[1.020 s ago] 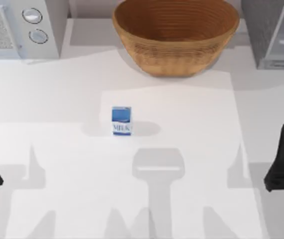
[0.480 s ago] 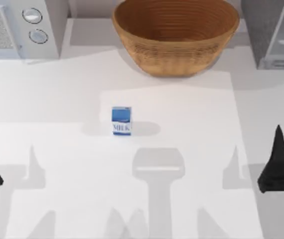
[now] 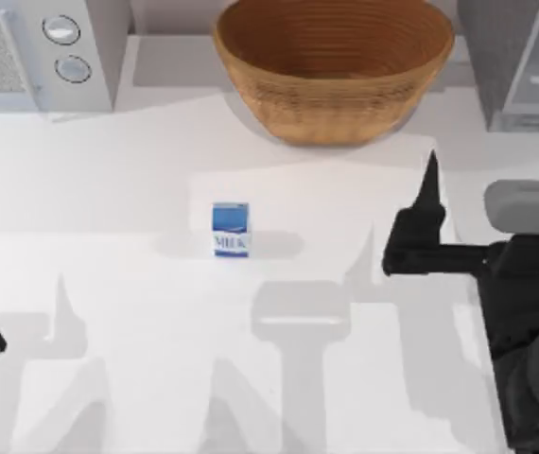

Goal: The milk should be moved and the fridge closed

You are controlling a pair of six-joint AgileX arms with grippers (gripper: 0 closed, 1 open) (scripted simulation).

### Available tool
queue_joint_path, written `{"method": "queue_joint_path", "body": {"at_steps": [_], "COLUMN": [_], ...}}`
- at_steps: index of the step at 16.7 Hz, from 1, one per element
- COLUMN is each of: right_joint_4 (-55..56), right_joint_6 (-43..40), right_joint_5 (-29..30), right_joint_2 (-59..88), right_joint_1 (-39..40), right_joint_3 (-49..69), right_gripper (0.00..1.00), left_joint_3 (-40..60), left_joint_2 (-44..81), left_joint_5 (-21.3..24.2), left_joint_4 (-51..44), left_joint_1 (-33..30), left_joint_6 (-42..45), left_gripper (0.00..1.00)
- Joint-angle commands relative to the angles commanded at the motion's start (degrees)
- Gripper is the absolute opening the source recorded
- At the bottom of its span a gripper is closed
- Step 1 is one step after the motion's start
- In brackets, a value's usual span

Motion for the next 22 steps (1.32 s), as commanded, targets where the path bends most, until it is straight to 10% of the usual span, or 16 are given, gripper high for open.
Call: {"method": "queue_joint_path", "body": {"at_steps": [12,22], "right_joint_4": [18.6,21.0], "right_joint_6": [0.2,0.3], "right_joint_5": [8.6,9.1], "right_joint_2": [66.6,74.7], "right_joint_1": [5.2,5.1], "right_joint_3": [43.1,49.9], "right_gripper": [1.00,1.00], "left_joint_3": [0.0,0.0], "left_joint_2": [0.0,0.0], "left_joint_5": [0.0,0.0], "left_joint_4": [0.0,0.0], "left_joint_1": [0.0,0.0], "left_joint_6": [0.0,0.0], "left_gripper": [1.00,1.00]}}
